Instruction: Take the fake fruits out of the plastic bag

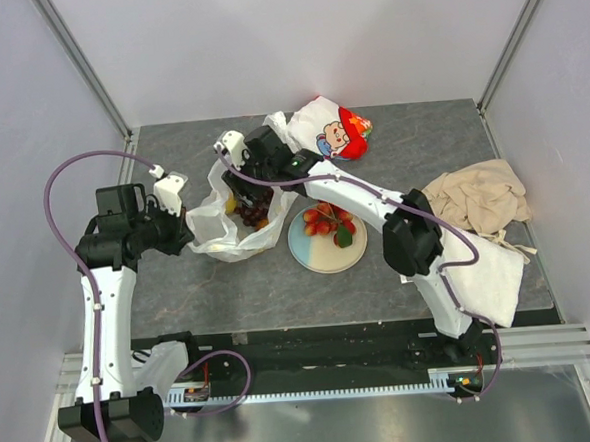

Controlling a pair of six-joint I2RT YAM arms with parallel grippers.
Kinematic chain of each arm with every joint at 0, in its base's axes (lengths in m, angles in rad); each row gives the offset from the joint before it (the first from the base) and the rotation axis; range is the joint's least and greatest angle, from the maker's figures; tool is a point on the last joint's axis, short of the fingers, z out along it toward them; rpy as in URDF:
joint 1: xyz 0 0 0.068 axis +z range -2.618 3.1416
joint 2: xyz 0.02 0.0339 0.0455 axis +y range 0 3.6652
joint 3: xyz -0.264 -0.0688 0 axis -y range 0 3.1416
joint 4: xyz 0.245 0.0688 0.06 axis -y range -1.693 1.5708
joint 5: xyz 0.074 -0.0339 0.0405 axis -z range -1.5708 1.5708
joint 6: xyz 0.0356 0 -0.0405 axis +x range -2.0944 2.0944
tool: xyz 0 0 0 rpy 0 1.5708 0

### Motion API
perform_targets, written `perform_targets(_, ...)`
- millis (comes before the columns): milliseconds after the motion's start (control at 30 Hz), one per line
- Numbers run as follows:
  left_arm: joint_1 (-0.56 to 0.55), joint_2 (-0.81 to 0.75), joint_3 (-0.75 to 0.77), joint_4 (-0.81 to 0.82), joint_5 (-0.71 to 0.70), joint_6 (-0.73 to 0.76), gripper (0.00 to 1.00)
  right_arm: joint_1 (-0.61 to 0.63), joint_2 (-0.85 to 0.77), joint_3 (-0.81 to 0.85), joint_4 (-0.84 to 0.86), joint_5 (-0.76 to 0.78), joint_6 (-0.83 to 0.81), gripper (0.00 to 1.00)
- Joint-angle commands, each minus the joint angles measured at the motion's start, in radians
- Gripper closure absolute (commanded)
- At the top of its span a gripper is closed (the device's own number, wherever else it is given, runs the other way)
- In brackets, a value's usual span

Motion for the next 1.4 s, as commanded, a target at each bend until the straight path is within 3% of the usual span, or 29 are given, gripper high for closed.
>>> perform_targets(0,0.001,-0.03,-0.009,0.019,-0.001,-0.041,0.98,0.005,0.115,0.094,0.01,0.118,-0.038,0.3)
perform_targets(233,0.001,-0.035,-0.018,0.019,-0.009,-0.054,0.98,0.008,0.221,0.112,0.046,0.189,-0.091,0.32)
perform_targets(333,0.001,-0.033,-0.018,0.019,-0.007,-0.057,0.98,0.01,0.25,0.155,0.054,0.223,-0.125,0.53)
perform_targets(367,0.001,-0.033,-0.015,0.019,-0.009,-0.055,0.98,0.011,0.245,0.164,0.057,0.224,-0.13,0.65)
perform_targets(467,0.001,-0.03,-0.018,0.02,-0.01,-0.055,0.98,0.011,0.203,0.188,0.054,0.198,-0.147,0.83)
perform_targets(567,0.001,-0.021,-0.02,0.025,-0.007,-0.057,0.98,0.011,0.123,0.174,0.042,0.11,-0.147,0.9)
perform_targets(1000,0.001,0.036,-0.009,0.086,-0.016,-0.11,0.98,0.01,-0.213,0.046,0.007,-0.066,-0.033,0.98)
perform_targets(1367,0.001,0.086,0.005,0.137,-0.046,-0.143,0.98,0.01,-0.422,0.097,-0.213,-0.13,-0.087,1.0)
